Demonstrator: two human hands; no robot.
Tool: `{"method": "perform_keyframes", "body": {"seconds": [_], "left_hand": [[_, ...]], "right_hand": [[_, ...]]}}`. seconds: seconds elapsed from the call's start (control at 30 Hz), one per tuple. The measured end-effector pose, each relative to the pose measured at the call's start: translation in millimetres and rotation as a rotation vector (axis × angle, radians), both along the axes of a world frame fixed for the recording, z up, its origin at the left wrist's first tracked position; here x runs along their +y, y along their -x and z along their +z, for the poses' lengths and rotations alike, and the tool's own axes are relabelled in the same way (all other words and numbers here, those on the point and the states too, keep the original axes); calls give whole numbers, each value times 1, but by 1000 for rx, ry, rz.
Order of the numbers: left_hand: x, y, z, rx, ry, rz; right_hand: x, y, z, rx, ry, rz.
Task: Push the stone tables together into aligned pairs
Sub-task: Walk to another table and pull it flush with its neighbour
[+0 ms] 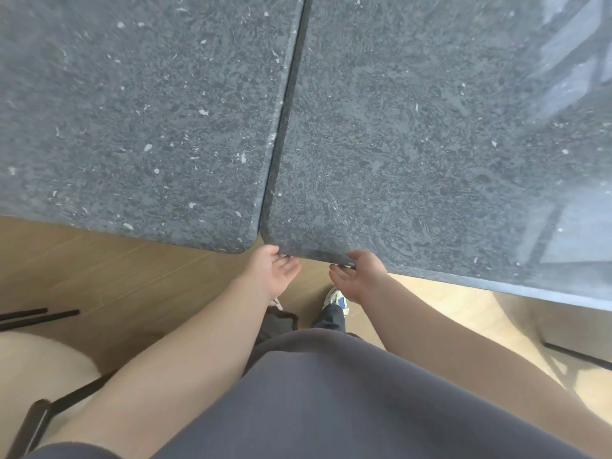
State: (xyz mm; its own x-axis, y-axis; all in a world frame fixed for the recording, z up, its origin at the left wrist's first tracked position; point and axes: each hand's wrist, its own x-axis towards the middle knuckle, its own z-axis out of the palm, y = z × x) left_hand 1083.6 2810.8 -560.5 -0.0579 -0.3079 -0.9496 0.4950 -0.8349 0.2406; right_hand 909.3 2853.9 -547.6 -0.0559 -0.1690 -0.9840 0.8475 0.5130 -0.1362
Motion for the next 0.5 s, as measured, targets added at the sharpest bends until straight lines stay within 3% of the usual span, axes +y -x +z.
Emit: {"method": "perform_keyframes", "body": {"seconds": [0.5], "left_hand": [[36, -76, 32, 40, 97, -29]], "right_hand": [[50, -58, 36, 86, 148, 6]]}}
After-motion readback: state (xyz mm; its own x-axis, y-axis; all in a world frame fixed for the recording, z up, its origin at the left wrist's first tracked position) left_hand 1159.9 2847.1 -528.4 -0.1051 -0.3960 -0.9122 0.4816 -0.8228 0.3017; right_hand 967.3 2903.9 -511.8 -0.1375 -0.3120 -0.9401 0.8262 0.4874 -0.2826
